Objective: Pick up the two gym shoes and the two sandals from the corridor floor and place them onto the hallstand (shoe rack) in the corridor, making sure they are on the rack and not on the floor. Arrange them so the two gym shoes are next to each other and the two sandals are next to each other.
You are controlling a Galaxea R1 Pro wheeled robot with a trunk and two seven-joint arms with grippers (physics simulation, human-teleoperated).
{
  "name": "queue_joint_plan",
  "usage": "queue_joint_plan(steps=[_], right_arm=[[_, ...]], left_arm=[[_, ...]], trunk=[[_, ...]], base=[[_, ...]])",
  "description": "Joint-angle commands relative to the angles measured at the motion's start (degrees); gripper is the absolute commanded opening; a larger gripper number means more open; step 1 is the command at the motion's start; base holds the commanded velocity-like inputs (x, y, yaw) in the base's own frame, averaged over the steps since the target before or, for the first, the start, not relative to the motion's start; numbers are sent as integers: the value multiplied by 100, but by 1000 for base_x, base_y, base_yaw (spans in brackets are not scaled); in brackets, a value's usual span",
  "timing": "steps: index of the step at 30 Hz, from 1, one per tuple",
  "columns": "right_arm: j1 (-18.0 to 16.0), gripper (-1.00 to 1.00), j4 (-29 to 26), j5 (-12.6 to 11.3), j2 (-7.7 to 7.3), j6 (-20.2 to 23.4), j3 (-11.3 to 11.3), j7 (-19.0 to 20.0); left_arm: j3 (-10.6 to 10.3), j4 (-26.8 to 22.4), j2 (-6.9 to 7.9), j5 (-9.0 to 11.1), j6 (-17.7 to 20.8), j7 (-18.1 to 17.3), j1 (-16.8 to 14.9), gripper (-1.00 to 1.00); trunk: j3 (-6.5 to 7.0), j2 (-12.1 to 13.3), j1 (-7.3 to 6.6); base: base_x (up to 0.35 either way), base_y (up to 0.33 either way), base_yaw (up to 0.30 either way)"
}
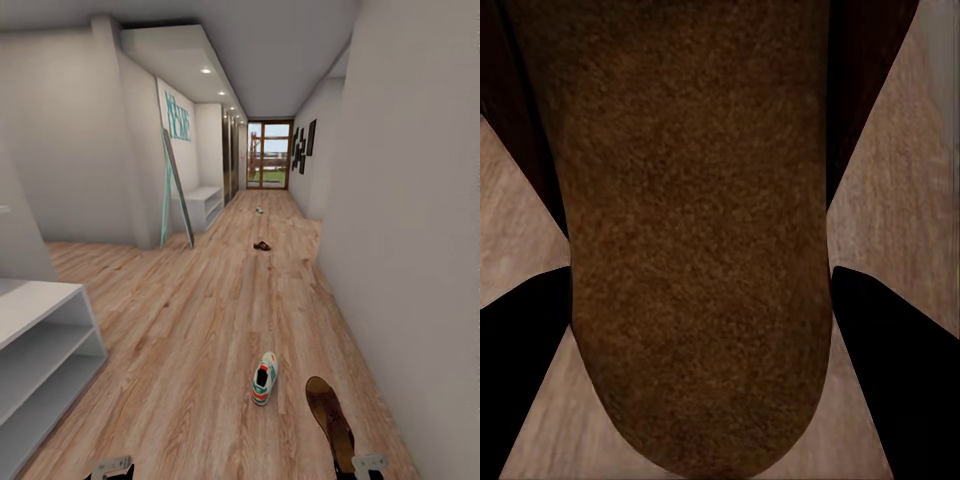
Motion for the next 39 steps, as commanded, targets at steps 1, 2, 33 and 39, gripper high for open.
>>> queue_joint_plan(steps=[1, 2, 33, 39], right_arm=[[-3, -100, 1, 60, 3, -13, -27, -28], [-4, -100, -1, 60, 7, -15, -25, -25], [-514, -100, -5500, 39, 1496, 2815, 1020, -7], [-535, -100, -5695, 35, 1496, 2920, 1323, -6]], left_arm=[[21, 7, -1, 11, -20, -18, -4, 100], [21, 7, -2, 11, -20, -18, -4, 100], [-12, -583, 4, -7, 74, -17, -196, 100], [-10, -587, 3, -7, 83, -13, -216, 100]], trunk=[[-2, -2, -1], [0, -2, -1], [6, -2, -1], [6, -2, -1]], base=[[0, -272, 0], [0, -272, 0], [9, -58, 0], [61, 0, 0]])
